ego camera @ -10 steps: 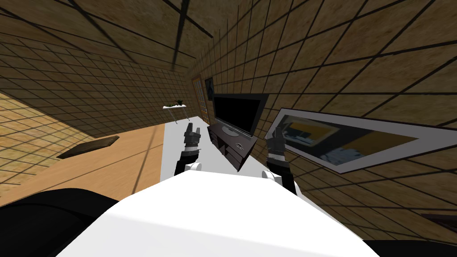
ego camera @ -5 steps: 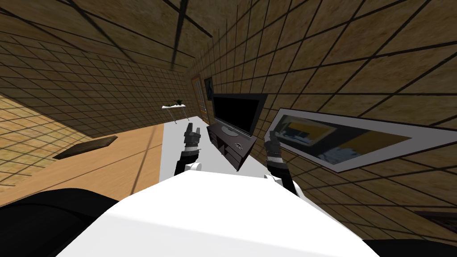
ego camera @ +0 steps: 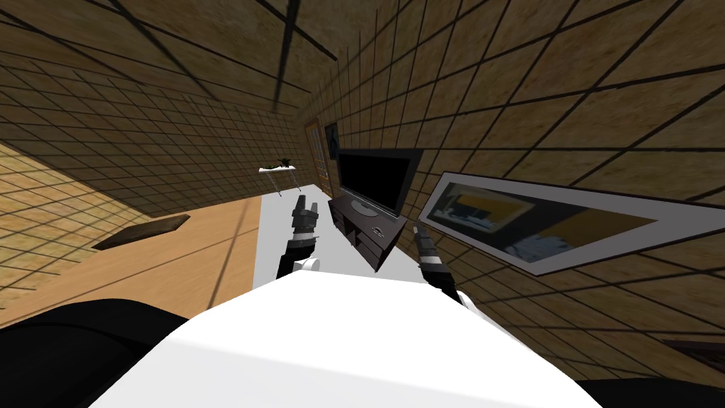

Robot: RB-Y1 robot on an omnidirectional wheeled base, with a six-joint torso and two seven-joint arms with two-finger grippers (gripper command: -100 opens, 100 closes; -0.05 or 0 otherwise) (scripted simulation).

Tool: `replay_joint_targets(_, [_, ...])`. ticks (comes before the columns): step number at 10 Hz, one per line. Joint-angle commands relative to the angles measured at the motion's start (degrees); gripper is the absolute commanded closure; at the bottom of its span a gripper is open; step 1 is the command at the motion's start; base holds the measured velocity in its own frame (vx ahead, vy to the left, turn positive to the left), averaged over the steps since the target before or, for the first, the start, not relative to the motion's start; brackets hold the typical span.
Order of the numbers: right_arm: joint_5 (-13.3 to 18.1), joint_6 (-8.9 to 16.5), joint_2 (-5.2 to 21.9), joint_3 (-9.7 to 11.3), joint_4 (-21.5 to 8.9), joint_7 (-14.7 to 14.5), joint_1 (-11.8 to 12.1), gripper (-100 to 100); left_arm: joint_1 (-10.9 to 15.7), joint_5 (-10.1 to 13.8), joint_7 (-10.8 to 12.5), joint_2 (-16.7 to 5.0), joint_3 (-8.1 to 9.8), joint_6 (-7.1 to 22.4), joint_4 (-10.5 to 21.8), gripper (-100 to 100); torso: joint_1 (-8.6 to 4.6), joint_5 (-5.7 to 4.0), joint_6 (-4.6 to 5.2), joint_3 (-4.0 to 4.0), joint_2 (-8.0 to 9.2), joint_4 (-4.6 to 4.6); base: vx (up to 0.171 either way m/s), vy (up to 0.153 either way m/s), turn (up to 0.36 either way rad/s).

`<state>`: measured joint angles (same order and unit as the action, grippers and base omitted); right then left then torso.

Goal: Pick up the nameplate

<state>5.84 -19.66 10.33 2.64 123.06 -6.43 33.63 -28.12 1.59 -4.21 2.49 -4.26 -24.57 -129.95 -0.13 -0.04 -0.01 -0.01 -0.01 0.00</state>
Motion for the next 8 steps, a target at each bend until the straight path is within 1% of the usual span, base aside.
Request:
replay_joint_targets(1, [1.10, 0.26, 2.10, 0.28, -2.66, 0.22, 1.22, -100, 0.00, 0.00, 0.00, 0.00, 0.00, 0.00, 0.00, 0, 0.00, 0.00, 0.00, 0.00, 0.00, 0.00, 0.008, -0.023, 0.068])
replay_joint_targets(3, [2.84, 0.77, 4.48, 1.21, -5.93, 0.15, 2.01, -100, 0.00, 0.00, 0.00, 0.00, 0.00, 0.00, 0.00, 0, 0.03, 0.01, 0.00, -0.01, -0.03, 0.00, 0.015, -0.018, 0.087])
replay_joint_targets(4, [2.84, 0.77, 4.48, 1.21, -6.58, 0.15, 2.01, -100, 0.00, 0.00, 0.00, 0.00, 0.00, 0.00, 0.00, 0, 0.03, 0.01, 0.00, -0.03, -0.05, -0.01, 0.013, -0.009, 0.032])
replay_joint_targets(6, [4.68, 1.14, 7.21, 2.39, -10.62, 0.02, 2.53, -100, 0.00, 0.00, 0.00, 0.00, 0.00, 0.00, 0.00, 0, 0.09, 0.03, -0.01, -0.03, -0.05, -0.01, 0.016, -0.003, 0.111])
replay_joint_targets(7, [4.68, 1.14, 7.21, 2.39, -10.95, 0.02, 2.53, -100, 0.00, 0.00, 0.00, 0.00, 0.00, 0.00, 0.00, 0, 0.09, 0.03, -0.01, -0.04, -0.07, -0.01, 0.016, -0.006, 0.043])
replay_joint_targets(8, [5.62, 1.27, 8.72, 3.07, -13.29, -0.07, 2.69, -100, 0.00, 0.00, 0.00, 0.00, 0.00, 0.00, 0.00, 0, 0.11, 0.02, 0.01, -0.04, -0.07, -0.01, 0.017, 0.001, 0.108])
